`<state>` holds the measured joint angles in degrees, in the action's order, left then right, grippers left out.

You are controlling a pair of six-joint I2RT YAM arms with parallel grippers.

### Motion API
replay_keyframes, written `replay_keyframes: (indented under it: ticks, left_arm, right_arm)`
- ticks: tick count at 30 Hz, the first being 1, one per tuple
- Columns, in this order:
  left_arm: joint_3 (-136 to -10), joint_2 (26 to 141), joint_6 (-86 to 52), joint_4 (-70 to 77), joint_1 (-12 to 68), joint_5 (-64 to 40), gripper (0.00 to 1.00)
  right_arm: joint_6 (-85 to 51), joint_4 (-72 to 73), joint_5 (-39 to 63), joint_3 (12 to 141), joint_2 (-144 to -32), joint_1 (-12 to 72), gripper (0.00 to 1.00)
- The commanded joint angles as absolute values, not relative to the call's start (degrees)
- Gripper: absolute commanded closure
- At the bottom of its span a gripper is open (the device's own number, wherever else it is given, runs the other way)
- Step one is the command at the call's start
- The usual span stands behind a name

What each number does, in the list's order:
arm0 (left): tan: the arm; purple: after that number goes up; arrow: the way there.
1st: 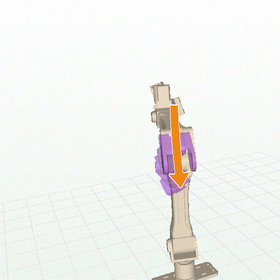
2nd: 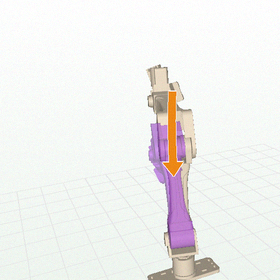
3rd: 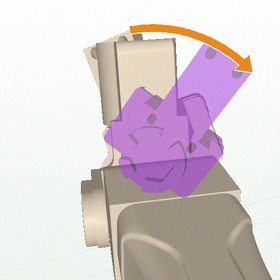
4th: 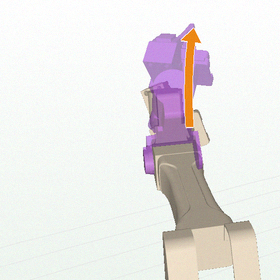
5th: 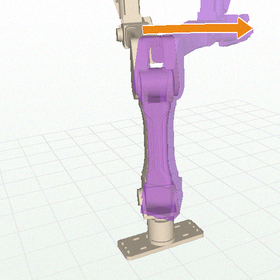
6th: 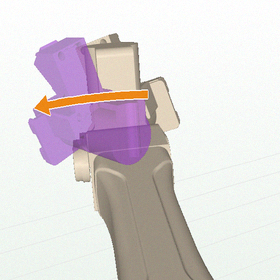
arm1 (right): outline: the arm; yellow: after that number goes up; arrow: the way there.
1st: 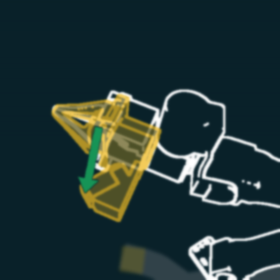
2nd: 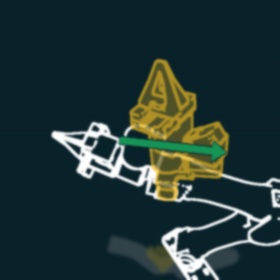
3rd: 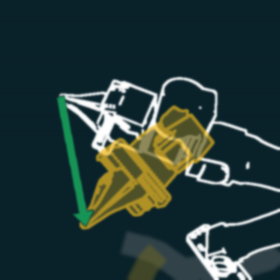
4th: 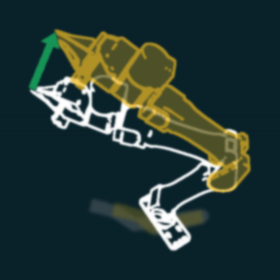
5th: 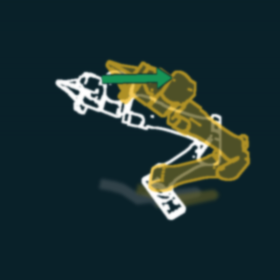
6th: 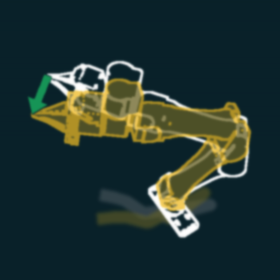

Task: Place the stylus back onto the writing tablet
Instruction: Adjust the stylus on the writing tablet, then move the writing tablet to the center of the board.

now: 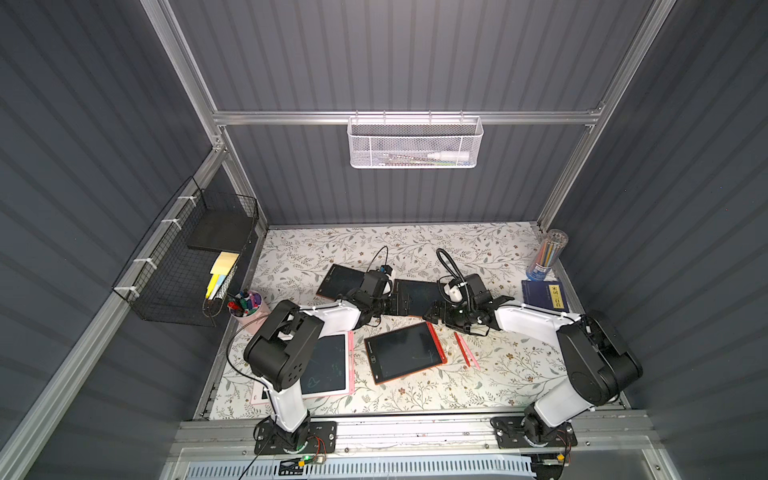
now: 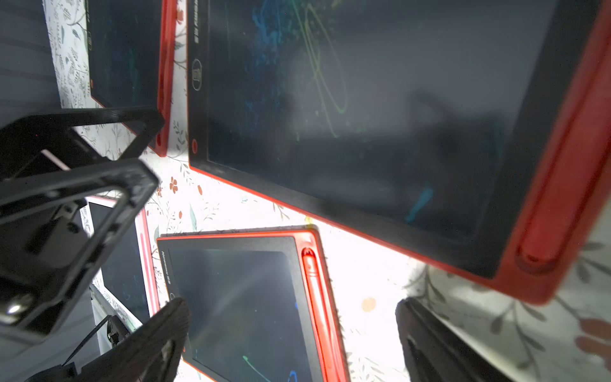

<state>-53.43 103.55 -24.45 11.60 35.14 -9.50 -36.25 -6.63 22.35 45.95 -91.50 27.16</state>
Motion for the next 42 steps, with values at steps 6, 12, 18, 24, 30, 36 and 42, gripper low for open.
replay_keyframes:
  ticks: [6,12,18,24,30,36,42]
  left_arm:
    - [-56.18,107.51,-23.64,11.96,34.80,-10.40,0.01]
    - [-57.18,109.83,-22.99,14.14,34.80,-12.27,0.01]
    - [-60.74,112.99,-23.02,16.40,34.80,-13.97,0.00]
    - [-66.32,117.81,-24.91,18.65,34.80,-18.35,0.01]
    - [-76.73,124.25,-28.21,21.97,34.89,-18.82,0.01]
    - [-82.00,129.27,-30.81,25.31,35.22,-21.92,0.01]
    - [-84.95,132.02,-32.02,28.10,36.56,-22.88,0.01]
  right_arm:
    - [-37.68,-4.26,22.02,44.25,-93.49,27.07,0.02]
    - [-41.57,-6.59,14.36,45.65,-96.07,26.50,0.02]
    - [-43.35,-6.93,11.39,47.64,-97.90,24.05,0.03]
    - [-41.59,-9.48,10.91,51.42,-100.03,18.89,0.04]
    - [-38.96,-11.95,12.13,55.28,-101.80,13.91,0.04]
    - [-38.58,-11.51,14.72,58.38,-104.13,9.32,0.04]
    - [-38.45,-10.77,17.39,62.13,-107.61,6.80,0.04]
